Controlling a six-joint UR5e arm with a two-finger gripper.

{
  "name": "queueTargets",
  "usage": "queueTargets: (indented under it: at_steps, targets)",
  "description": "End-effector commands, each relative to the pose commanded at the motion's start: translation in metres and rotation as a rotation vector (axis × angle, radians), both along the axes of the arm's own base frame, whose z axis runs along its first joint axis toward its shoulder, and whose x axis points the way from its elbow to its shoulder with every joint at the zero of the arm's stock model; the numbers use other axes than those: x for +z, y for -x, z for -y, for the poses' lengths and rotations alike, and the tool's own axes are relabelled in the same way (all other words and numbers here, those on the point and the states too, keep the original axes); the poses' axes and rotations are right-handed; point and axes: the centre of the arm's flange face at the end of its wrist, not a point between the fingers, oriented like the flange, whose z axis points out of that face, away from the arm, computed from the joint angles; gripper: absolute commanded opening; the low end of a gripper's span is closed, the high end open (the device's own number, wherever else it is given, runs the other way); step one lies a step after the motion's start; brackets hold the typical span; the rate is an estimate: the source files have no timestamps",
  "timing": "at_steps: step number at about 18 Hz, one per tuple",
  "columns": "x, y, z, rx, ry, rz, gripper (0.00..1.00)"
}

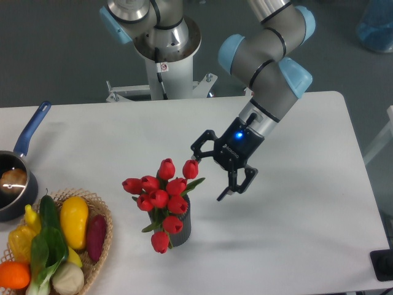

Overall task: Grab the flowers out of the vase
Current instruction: 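Move the open gripper toward the red tulip stems above the vase, then close the gripper around the tulip stems just below the blooms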

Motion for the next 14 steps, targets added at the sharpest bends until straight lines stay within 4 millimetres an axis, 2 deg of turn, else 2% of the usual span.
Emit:
queueTargets:
  at_steps: [3, 6, 9, 10, 12, 14]
  targets:
    - [0.002, -0.01, -0.012, -0.02, -0.062, 0.044, 1.0]
    - [-0.008, -0.009, -0.022, -0.033, -0.118, 0.096, 1.0]
    - [-0.006, -0.012, -0.028, -0.046, -0.123, 0.09, 0.99]
    - [-0.008, -0.011, -0.028, -0.046, -0.121, 0.093, 0.88]
    - [-0.009, -0.009, -0.029, -0.046, -0.123, 0.09, 0.59]
    - [-0.009, -0.008, -0.029, -0.045, -0.123, 0.089, 0.33]
